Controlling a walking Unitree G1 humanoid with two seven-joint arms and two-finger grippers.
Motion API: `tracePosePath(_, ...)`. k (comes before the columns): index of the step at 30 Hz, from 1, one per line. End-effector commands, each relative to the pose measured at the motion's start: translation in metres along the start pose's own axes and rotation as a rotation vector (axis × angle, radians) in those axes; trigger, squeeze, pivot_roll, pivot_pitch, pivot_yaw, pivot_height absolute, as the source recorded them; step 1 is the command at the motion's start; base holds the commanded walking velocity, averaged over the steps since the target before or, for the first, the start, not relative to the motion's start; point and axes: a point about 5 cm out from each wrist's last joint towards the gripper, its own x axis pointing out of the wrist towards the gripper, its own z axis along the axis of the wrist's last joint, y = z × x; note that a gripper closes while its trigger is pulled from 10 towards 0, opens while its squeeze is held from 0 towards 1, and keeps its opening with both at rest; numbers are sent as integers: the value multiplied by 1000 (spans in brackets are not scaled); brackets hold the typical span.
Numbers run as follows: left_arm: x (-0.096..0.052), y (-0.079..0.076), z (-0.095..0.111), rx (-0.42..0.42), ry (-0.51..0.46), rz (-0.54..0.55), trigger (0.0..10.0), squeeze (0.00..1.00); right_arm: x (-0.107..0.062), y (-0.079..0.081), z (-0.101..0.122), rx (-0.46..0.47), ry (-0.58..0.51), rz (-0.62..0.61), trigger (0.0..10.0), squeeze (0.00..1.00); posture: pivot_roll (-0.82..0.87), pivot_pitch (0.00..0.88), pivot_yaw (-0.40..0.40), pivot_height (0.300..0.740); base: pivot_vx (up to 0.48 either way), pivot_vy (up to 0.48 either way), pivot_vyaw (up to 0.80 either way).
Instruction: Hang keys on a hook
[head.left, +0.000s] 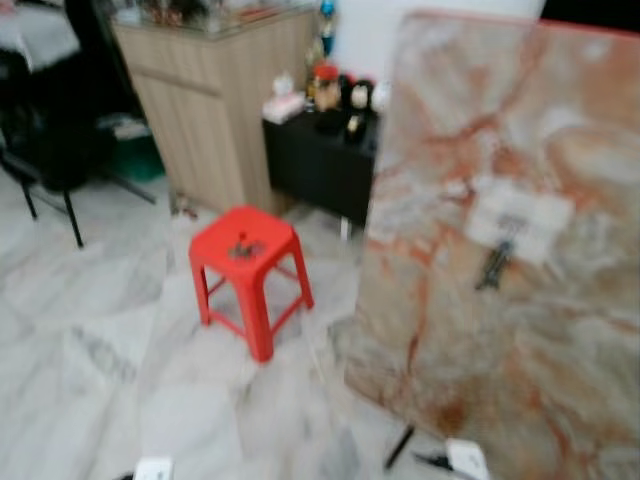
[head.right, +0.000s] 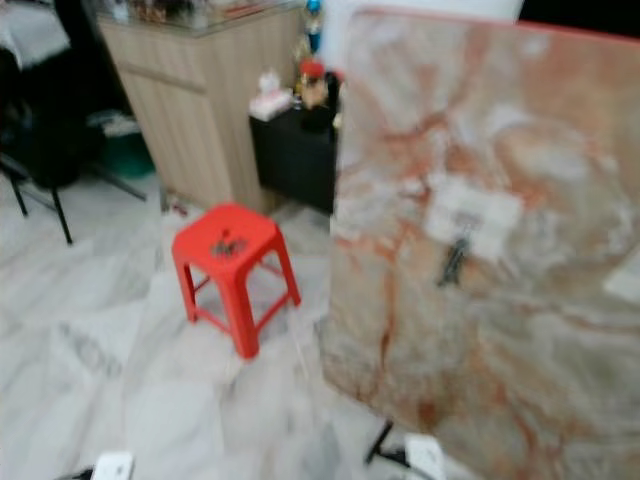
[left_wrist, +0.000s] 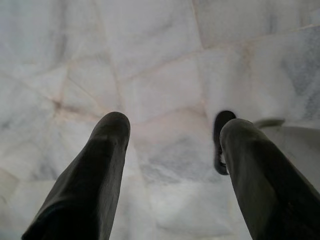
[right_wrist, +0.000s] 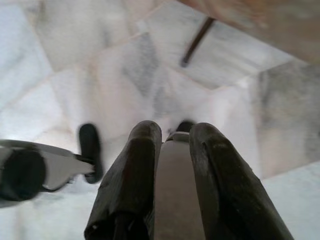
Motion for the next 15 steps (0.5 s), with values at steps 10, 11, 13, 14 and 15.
tracePosePath(10,1,-7,3,-18,-6,-19,10000,0,-2,-13,1,25,-2,-41,10000,0,-26,0,3,740,0,466,0)
tracePosePath(11,1,-7,3,-19,-6,-18,10000,0,-2,-13,2,24,-3,-41,10000,0,-24,0,2,740,0,469,-538)
tracePosePath(13,1,-7,4,-23,-8,-17,10000,0,-1,-13,2,25,-3,-42,10000,0,-21,0,-2,740,0,399,-772)
tracePosePath(14,2,-7,4,-25,-9,-16,10000,0,-1,-13,2,24,-3,-42,10000,0,-19,0,-3,740,0,-461,-800)
tracePosePath(15,2,-7,4,-27,-10,-16,10000,0,-2,-13,3,22,-4,-43,10000,0,-19,0,-3,740,0,0,-800)
